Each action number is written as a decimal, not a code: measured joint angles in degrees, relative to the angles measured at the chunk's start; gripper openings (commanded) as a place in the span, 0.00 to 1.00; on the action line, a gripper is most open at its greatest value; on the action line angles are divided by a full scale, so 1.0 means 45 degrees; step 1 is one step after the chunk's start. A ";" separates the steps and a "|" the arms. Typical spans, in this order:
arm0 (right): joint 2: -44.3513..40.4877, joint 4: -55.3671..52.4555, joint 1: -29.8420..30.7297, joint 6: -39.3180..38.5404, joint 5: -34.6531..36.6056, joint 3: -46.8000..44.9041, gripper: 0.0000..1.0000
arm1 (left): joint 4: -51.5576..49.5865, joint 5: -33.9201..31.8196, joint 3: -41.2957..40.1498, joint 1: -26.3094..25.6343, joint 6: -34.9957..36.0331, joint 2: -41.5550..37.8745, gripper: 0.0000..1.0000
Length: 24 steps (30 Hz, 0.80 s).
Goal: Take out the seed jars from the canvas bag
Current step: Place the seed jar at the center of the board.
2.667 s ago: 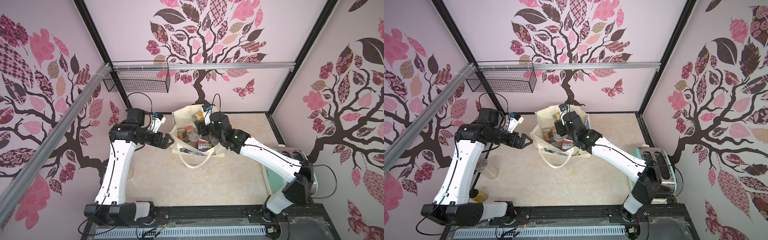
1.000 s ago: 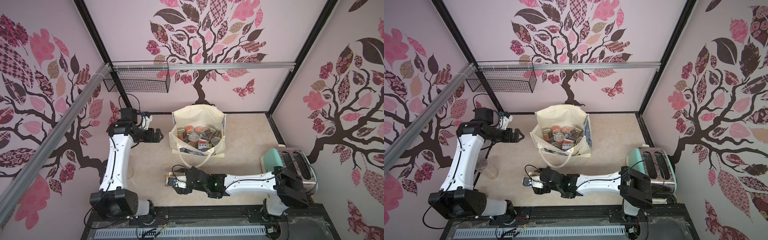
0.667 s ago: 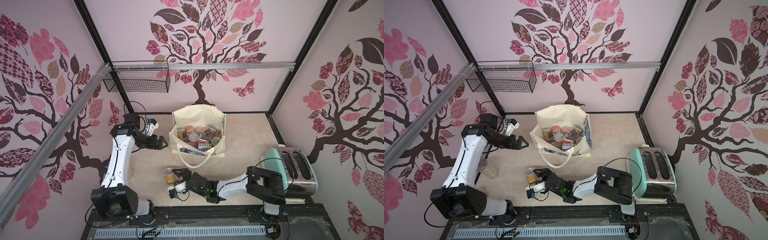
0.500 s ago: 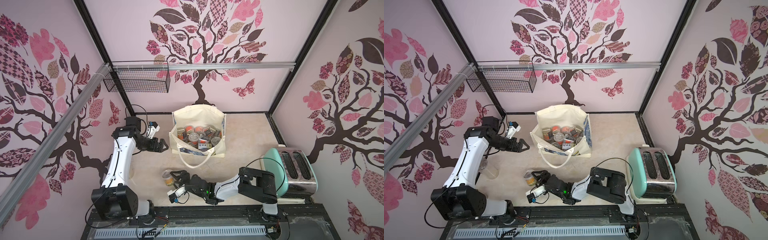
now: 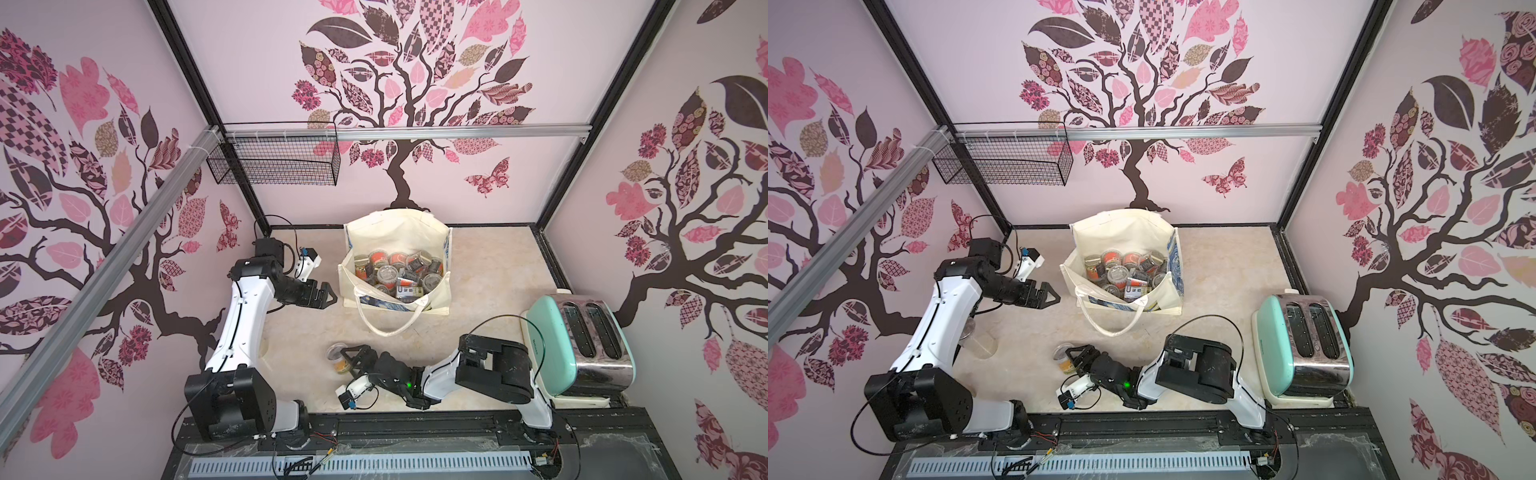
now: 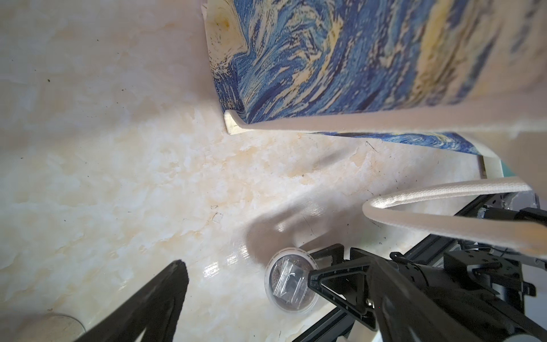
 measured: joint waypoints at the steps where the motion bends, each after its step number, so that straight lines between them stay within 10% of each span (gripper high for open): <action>1: 0.0034 0.0019 0.0000 -0.0024 -0.0010 0.0000 0.78 | 0.0049 -0.0039 0.0000 0.0000 0.0005 0.0000 0.98; 24: -0.2623 -0.1234 0.0000 0.0427 -0.0806 -0.2288 0.99 | 0.0063 0.0772 0.1200 0.0000 -0.0384 0.0000 0.98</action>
